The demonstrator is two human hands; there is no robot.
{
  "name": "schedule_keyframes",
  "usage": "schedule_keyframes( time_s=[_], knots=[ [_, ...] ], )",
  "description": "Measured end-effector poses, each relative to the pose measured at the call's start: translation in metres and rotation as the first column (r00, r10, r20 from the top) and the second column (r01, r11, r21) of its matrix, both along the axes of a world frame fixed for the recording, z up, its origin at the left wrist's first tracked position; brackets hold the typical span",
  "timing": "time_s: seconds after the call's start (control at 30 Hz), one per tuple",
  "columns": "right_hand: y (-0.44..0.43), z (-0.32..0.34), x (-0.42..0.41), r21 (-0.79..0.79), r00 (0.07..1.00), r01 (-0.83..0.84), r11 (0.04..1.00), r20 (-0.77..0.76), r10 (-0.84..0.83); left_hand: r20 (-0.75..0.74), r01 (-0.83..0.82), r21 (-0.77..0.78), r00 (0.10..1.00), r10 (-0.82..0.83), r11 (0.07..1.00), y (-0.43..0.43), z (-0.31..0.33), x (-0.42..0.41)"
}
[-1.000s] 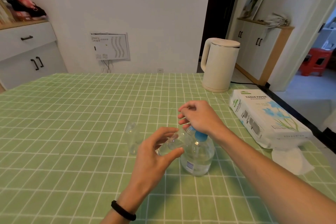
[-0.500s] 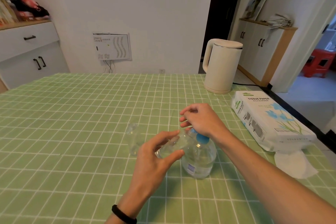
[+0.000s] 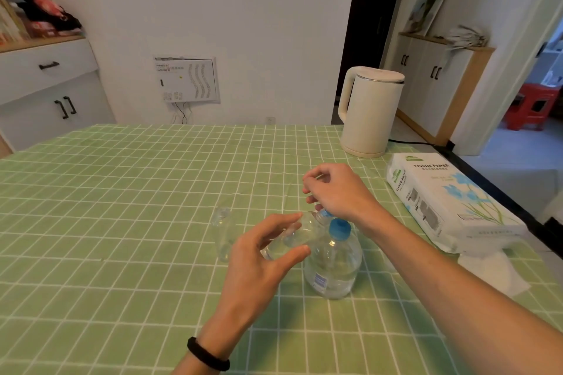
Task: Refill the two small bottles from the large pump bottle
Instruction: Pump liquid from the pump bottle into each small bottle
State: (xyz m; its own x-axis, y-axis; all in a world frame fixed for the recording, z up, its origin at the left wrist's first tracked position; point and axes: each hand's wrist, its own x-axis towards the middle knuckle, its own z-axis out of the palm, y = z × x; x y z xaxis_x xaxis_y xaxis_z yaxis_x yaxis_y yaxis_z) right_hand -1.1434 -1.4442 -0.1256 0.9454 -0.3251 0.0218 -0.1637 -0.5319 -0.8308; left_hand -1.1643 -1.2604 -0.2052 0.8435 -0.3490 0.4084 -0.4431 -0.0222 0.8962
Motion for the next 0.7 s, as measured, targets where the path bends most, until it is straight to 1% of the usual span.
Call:
schedule_keyframes(
  time_s=[0.23, 0.37, 0.7],
  knots=[
    [-0.001, -0.007, 0.0, 0.1, 0.999, 0.03, 0.995, 0.012, -0.031, -0.016, -0.003, -0.005, 1.0, 0.003, 1.0, 0.001, -0.003, 0.002],
    [0.0, -0.014, -0.002, 0.087, 0.999, 0.033, 0.996, -0.027, -0.031, -0.03, -0.009, 0.01, 1.0, 0.009, 1.0, 0.002, -0.008, 0.003],
    [0.002, -0.006, -0.005, 0.038, 0.999, 0.044, 0.998, -0.027, -0.043, -0.039, 0.007, -0.016, 0.999, -0.008, 1.0, 0.001, -0.006, 0.002]
  ],
)
